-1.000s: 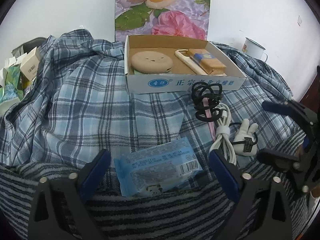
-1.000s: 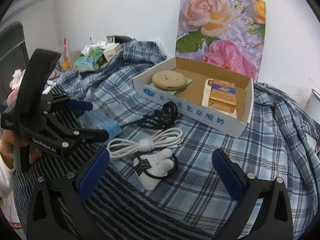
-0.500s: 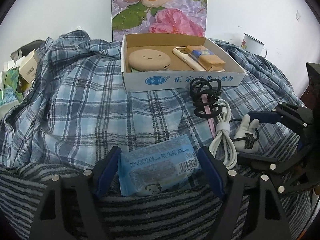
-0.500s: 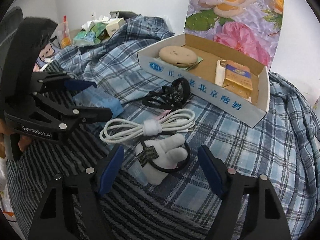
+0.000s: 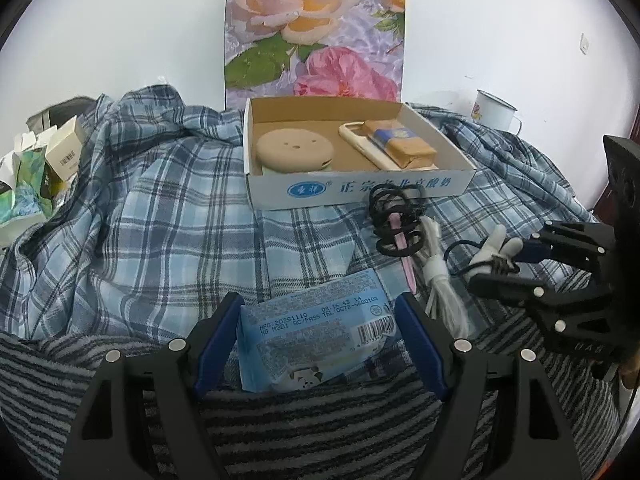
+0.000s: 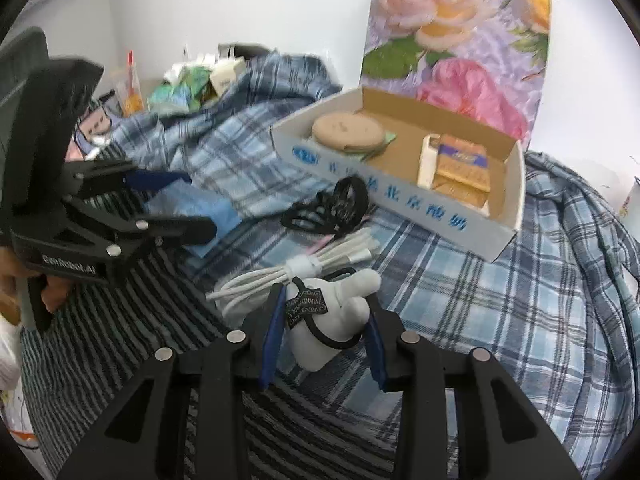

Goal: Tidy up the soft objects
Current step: 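Grasp the blue wet-wipe pack with the left gripper while the right gripper grasps the white glove toy, then lift the wipe pack and glove toy and carry them over the box with both grippers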

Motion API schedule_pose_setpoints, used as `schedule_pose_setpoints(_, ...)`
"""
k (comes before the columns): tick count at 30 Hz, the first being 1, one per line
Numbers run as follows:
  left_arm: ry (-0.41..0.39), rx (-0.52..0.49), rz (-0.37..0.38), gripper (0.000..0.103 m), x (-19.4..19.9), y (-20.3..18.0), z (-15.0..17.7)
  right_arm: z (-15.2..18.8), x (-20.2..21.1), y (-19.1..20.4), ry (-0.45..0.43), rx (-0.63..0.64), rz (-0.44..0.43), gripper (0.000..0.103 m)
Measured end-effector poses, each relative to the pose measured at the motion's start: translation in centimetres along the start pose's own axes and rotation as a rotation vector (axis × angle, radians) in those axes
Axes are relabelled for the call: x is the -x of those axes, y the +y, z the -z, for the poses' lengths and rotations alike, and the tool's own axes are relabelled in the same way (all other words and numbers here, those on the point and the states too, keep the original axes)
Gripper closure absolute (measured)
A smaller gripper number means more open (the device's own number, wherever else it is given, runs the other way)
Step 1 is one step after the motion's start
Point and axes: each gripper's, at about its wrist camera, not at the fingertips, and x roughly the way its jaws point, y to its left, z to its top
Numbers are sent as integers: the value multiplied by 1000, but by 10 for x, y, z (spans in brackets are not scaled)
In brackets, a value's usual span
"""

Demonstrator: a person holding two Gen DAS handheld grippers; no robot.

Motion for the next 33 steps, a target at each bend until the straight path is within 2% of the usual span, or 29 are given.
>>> schedule_pose_setpoints(10,-59,-24,22,24,12,-6,1,-1,20,-3,-112,-19,-16,69)
schedule_pose_setpoints(19,-104,-15,45,24,21,-4,-1,-3,48,0,-285,1,61,69)
schedule_pose_setpoints(28,-145,-14,49,24,29,-4,-1,-3,50,0,-302,6,77,69)
schedule_pose_setpoints(33,-155,-4,57,24,31,-3,-3,-7,56,-3,-320,-32,50,69)
